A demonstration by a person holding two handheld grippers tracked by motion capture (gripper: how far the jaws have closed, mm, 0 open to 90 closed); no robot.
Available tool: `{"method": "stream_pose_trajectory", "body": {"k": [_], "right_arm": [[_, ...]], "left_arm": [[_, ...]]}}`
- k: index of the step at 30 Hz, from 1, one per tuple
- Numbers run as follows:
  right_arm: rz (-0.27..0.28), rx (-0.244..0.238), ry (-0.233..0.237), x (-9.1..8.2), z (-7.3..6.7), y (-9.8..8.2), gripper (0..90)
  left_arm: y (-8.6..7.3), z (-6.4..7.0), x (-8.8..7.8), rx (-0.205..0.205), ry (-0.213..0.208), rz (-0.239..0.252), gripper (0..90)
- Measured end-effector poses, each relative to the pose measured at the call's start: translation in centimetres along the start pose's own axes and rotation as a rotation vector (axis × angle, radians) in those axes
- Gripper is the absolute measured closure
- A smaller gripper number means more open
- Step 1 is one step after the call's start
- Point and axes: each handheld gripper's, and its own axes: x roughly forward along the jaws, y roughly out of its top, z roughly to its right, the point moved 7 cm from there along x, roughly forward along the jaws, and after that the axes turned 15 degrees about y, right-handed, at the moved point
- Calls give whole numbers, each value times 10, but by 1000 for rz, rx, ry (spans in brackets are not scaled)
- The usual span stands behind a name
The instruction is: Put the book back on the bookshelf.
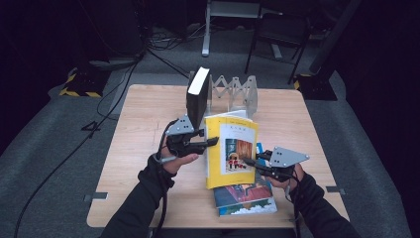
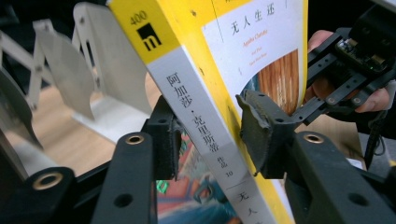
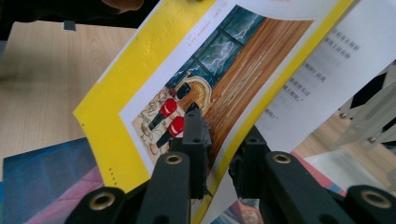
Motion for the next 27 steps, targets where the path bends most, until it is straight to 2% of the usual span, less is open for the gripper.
{"method": "stream_pose_trajectory", "body": {"k": [2, 5, 8, 10, 12, 14, 15, 17, 18, 21, 24, 27], "right_arm": [[11, 5, -17, -2, 3, 2, 799], [23, 20, -37, -2, 7, 2, 804], [24, 28, -33, -4, 8, 0, 786], [18, 32, -53, -5, 10, -1, 709], [19, 59, -64, -7, 13, -3, 643], [25, 100, -96, -10, 21, -3, 476], [25, 100, -96, -10, 21, -3, 476], [68, 136, -131, -15, 28, 1, 427], [65, 143, -143, -15, 30, 3, 403], [58, 143, -156, -10, 30, 8, 410], [32, 119, -178, -5, 27, 11, 413], [50, 133, -167, -6, 27, 11, 435]], "left_arm": [[10, 3, -3, 33, -2, 26, 625], [18, 8, -5, 80, 15, 33, 647], [17, 10, -6, 73, 9, 49, 661], [15, 12, -8, 69, 4, 65, 687], [14, 15, -11, 80, 4, 75, 701], [14, 17, -13, 98, 9, 76, 704], [14, 17, -13, 98, 9, 76, 704], [15, 20, -14, 106, 4, 77, 705], [15, 22, -14, 110, 3, 79, 706], [17, 26, -14, 121, 20, 82, 697], [20, 29, -13, 138, 22, 82, 681], [22, 31, -12, 138, 22, 87, 677]]}}
